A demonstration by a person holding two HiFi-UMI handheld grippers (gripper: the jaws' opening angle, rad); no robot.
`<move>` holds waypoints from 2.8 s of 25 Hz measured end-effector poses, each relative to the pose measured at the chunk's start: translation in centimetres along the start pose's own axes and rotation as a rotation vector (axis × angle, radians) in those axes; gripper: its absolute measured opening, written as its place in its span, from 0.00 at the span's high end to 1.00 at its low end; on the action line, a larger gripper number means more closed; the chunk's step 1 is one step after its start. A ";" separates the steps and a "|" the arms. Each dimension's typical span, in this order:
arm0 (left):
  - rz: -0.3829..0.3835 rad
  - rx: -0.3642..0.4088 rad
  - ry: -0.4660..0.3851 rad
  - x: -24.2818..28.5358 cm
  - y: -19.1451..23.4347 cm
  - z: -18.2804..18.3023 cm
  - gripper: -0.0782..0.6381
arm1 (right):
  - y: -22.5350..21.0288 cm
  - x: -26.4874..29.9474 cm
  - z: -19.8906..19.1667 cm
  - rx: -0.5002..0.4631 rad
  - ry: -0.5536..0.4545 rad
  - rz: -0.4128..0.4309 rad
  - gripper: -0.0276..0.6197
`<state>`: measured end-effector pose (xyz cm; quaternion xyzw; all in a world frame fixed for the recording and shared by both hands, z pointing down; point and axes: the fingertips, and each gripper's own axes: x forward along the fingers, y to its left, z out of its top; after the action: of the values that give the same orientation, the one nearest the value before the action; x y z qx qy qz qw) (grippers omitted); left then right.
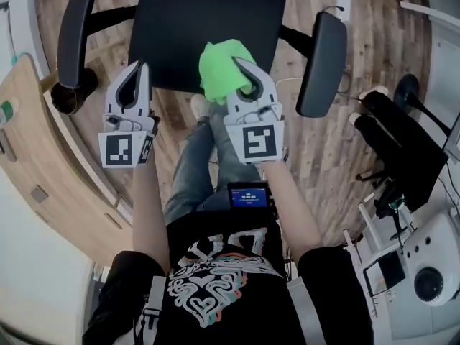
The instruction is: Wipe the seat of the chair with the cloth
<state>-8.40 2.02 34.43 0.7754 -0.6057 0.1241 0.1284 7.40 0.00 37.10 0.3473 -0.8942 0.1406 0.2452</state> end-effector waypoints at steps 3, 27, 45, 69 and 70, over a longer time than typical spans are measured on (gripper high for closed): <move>0.043 -0.037 0.040 0.0 1.1 -4.3 0.89 | 0.6 3.3 -3.6 -0.007 0.055 0.000 0.92; -0.054 -0.150 0.186 5.1 1.4 -20.9 0.89 | 1.2 14.0 -22.3 -0.050 0.499 0.018 0.91; -0.141 -0.164 0.193 4.3 0.4 -21.5 0.89 | 3.1 13.9 -19.9 0.074 0.626 -0.040 0.27; -0.034 -0.173 0.261 3.0 4.0 -24.0 0.89 | 3.4 15.3 -25.0 0.058 0.646 -0.076 0.80; -0.032 -0.172 0.260 2.9 4.0 -24.0 0.89 | 3.8 15.6 -24.9 0.056 0.640 -0.070 0.80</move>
<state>-12.51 6.80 58.09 0.7484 -0.5801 0.1689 0.2735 3.31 4.66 66.05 0.3226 -0.7550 0.2585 0.5090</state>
